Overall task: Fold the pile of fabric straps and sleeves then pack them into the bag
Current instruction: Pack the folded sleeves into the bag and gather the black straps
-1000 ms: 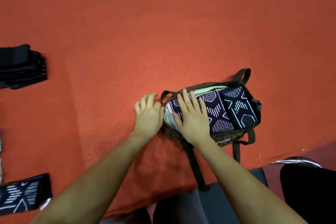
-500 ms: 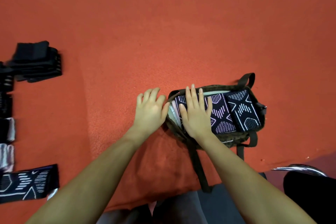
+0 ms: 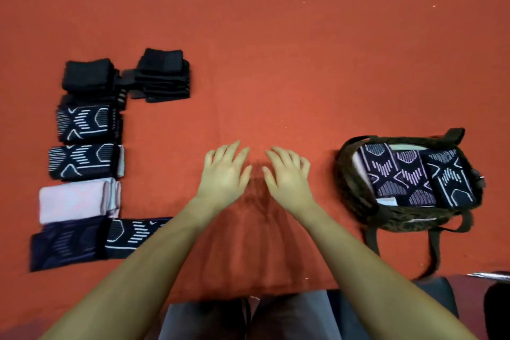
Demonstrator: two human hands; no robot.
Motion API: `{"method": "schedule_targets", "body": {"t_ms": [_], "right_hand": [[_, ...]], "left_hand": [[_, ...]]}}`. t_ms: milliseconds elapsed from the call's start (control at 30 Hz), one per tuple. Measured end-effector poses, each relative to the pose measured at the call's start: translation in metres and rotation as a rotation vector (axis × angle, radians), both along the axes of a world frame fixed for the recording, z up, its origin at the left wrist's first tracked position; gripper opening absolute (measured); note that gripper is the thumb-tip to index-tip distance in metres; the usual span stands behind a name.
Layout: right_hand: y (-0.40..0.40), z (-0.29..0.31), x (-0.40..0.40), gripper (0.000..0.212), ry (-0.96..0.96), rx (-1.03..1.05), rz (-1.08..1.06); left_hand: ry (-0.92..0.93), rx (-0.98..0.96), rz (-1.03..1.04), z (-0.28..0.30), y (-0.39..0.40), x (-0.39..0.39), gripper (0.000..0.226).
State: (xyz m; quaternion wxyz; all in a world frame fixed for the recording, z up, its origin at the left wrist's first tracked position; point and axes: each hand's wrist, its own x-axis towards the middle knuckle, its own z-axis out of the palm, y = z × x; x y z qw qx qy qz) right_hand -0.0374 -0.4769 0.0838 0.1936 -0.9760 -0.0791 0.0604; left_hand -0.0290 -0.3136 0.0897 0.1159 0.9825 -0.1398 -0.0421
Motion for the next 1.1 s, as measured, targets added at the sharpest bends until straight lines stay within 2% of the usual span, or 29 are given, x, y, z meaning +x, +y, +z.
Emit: {"method": "schedule_targets", "body": {"t_ms": [100, 233, 433, 500, 600, 700, 933, 1000, 1100], "right_hand": [[0.061, -0.011, -0.014, 0.048, 0.041, 0.019, 0.106], [0.134, -0.024, -0.036, 0.061, 0.184, 0.017, 0.262], [0.198, -0.053, -0.064, 0.058, 0.363, -0.103, 0.444], [0.206, -0.060, -0.069, 0.062, 0.372, -0.166, 0.479], [0.212, -0.065, -0.074, 0.058, 0.355, -0.168, 0.480], [0.213, -0.063, -0.075, 0.050, 0.298, -0.108, 0.474], [0.190, -0.043, -0.061, 0.031, 0.239, 0.042, 0.364], [0.177, -0.036, -0.054, 0.032, 0.184, 0.035, 0.320], [0.148, -0.026, -0.045, 0.040, -0.008, -0.018, 0.280]], "left_hand": [[0.038, 0.013, 0.014, -0.012, 0.072, -0.028, 0.048], [0.106, 0.069, 0.019, -0.029, 0.158, -0.069, 0.050], [0.205, 0.258, -0.096, -0.061, 0.233, -0.112, 0.054], [0.212, 0.253, -0.118, -0.069, 0.240, -0.117, 0.054], [0.130, 0.245, -0.150, -0.074, 0.239, -0.118, 0.051], [0.015, 0.261, -0.176, -0.078, 0.240, -0.120, 0.041], [-0.097, 0.222, -0.147, -0.061, 0.225, -0.099, 0.044], [-0.116, 0.216, -0.155, -0.052, 0.212, -0.085, 0.043], [-0.174, 0.216, -0.188, -0.037, 0.183, -0.058, 0.041]]}}
